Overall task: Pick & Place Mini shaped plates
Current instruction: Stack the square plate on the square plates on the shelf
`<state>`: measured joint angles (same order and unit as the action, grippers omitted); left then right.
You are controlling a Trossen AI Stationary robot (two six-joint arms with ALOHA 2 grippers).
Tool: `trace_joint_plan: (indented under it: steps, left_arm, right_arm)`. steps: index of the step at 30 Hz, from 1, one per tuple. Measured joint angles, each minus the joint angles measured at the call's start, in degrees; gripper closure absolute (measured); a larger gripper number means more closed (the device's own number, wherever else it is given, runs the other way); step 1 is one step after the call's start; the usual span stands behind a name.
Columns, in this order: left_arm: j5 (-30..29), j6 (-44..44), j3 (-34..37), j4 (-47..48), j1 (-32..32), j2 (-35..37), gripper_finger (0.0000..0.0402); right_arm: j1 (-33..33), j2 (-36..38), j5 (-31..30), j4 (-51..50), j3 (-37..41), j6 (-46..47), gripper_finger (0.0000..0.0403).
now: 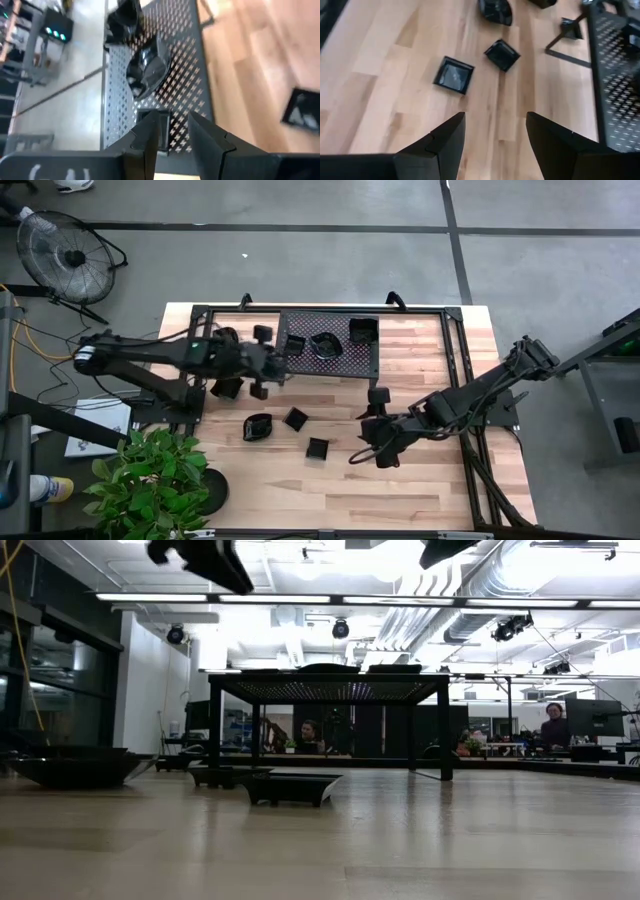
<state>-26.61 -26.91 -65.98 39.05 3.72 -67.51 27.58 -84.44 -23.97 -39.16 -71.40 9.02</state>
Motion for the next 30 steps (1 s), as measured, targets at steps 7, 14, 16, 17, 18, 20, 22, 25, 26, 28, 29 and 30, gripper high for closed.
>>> trace_joint_plan:
  steps: [7, 14, 16, 17, 18, 20, 22, 25, 26, 28, 29, 30]
  left_arm:
    - [-1.15, 7.55, 9.79, -5.61, 9.86, 10.35, 0.0300]
    - [-4.76, 8.79, 18.79, -16.01, 21.13, 14.80, 0.0300]
    - [-5.58, 9.18, 19.57, -16.58, 23.26, 14.83, 0.0300]
    - [-6.00, 9.53, 19.81, -16.71, 24.17, 14.83, 0.0300]
    - [-6.75, 10.04, 20.03, -16.79, 25.01, 14.83, 0.0300]
    - [-8.46, 10.83, 20.56, -17.31, 26.46, 14.50, 0.0300]
    - [-9.74, 10.83, 21.43, -17.95, 27.58, 14.39, 0.0300]
    - [-10.08, 10.86, 22.34, -19.91, 28.47, 14.42, 0.0300]
    - [-10.13, 10.96, 22.56, -19.89, 28.62, 14.43, 0.0300]
    - [-10.27, 11.42, 22.72, -19.46, 28.60, 14.39, 0.0300]
    - [-10.29, 11.81, 22.72, -19.68, 28.60, 14.39, 0.0300]
    - [-10.45, 12.07, 22.72, -19.82, 28.58, 14.39, 0.0300]
  right_arm:
    - [1.70, -2.10, 2.19, 5.54, 1.97, -3.56, 0.0198]
    - [3.34, -3.87, 5.49, 27.44, 12.96, -15.55, 0.0198]
    - [3.40, -4.44, 5.55, 36.06, 16.61, -18.85, 0.0198]
    - [3.38, -4.79, 5.51, 40.13, 18.40, -20.10, 0.0198]
    - [3.36, -5.34, 5.53, 44.72, 20.29, -21.26, 0.0198]
    - [3.17, -6.89, 6.10, 51.91, 23.63, -23.48, 0.0199]
    - [2.85, -9.06, 6.58, 56.84, 26.12, -25.89, 0.0198]
    - [2.62, -12.40, 5.73, 60.98, 28.04, -29.33, 0.0199]
    - [2.45, -13.54, 5.23, 62.19, 28.21, -30.76, 0.0198]
    - [2.26, -15.51, 5.07, 62.65, 28.02, -33.61, 0.0198]
    - [2.04, -16.72, 4.90, 62.59, 27.43, -34.86, 0.0199]
    - [1.95, -17.87, 4.77, 62.73, 26.63, -36.15, 0.0199]
